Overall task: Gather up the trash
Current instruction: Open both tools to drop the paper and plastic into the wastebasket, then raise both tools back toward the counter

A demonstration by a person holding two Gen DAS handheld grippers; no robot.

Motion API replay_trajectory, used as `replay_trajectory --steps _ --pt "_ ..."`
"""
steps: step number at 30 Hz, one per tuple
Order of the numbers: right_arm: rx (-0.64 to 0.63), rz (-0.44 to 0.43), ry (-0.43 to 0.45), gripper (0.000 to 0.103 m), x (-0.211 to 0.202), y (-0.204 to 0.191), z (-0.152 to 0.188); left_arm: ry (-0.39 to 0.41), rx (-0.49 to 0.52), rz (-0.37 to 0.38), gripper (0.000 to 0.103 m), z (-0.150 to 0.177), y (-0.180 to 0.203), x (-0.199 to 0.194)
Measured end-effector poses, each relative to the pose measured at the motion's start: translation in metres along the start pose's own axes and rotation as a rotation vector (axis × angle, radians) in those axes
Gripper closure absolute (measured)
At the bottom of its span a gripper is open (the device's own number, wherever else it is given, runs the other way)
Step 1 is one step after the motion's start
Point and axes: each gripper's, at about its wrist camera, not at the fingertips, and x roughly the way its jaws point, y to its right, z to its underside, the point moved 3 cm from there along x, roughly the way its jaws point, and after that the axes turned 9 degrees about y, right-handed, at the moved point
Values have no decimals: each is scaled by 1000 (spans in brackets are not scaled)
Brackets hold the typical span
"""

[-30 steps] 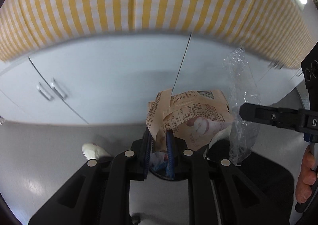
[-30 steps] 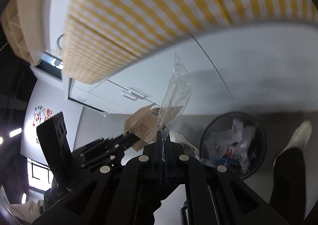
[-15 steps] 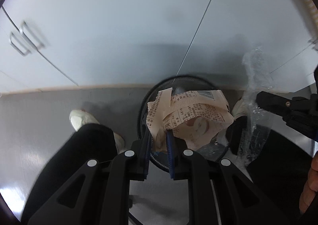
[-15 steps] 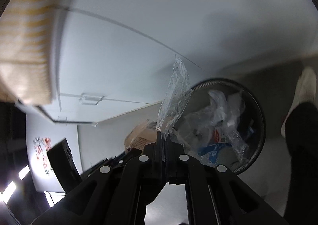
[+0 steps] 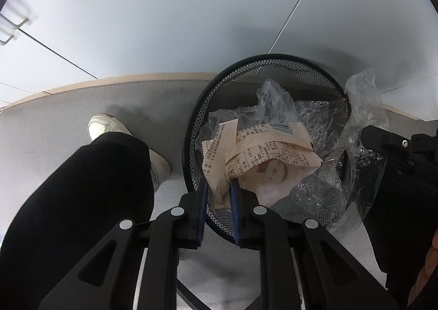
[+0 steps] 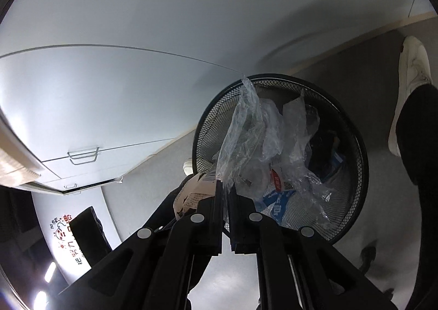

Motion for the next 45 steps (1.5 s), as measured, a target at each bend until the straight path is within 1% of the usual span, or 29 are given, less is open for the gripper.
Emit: replay_trajectory --steps 1,4,7,9,11,13,14,15,16,17,18,19,20,21,22,23,25,27,33,36,38,40,42,44,45 --pt "-4 10 -4 92 2 0 -1 -6 5 0 86 -1 1 2" --pt "-15 31 -11 86 4 -1 -4 -15 19 -2 84 -3 3 2" --pt "-28 54 -5 85 3 -2 -8 -33 15 1 83 -4 3 5" --pt "-27 54 -7 84 0 -4 -9 -39 16 -1 82 -5 3 6" --pt "-25 62 -2 77 -3 -5 -10 -50 19 4 81 -4 3 7" --pt "-26 71 4 66 -8 -5 -10 -57 26 3 79 -2 4 7" --pt "-29 78 7 64 -11 -5 -10 -57 28 4 79 -3 4 6" --pt "-35 86 14 59 -14 -5 -10 -58 31 6 74 -3 5 5" --pt "-41 96 21 54 -17 -5 -9 -57 35 7 64 -3 5 2" --pt "-54 109 33 50 -22 -6 -9 -54 41 2 57 -3 6 0" --pt "-68 128 48 37 -27 -7 -9 -42 53 -10 47 -3 8 -3" --pt "-76 138 61 25 -31 -8 -9 -33 61 -15 41 -3 8 -4" --pt "-90 147 77 20 -37 -10 -9 -29 65 -15 39 -2 9 -5" --pt "-104 159 91 13 -42 -13 -8 -27 69 -16 31 -2 11 -8" --pt "-119 169 107 9 -47 -15 -7 -22 72 -21 21 -2 12 -12" --pt "-131 174 120 8 -52 -18 -6 -6 72 -19 17 -2 12 -18" --pt "-168 190 146 4 -64 -26 -3 31 80 -25 9 -3 12 -30" --pt "-198 199 170 4 -74 -33 1 58 91 -43 5 -4 13 -42" --pt "-314 199 254 4 -119 -67 26 137 94 -54 5 -2 9 -85" --pt "-366 187 308 4 -147 -85 39 218 108 -106 5 1 1 -117" --pt "-397 171 344 4 -164 -97 48 246 95 -112 5 1 -8 -131" --pt "-436 165 380 4 -182 -108 56 281 54 -103 5 2 -17 -153" --pt "-476 158 417 4 -202 -120 66 335 14 -98 5 3 -26 -184" --pt "-497 140 455 4 -225 -130 76 387 -4 -94 5 5 -31 -213" --pt "-505 130 476 4 -236 -135 80 426 -13 -104 5 5 -33 -235"
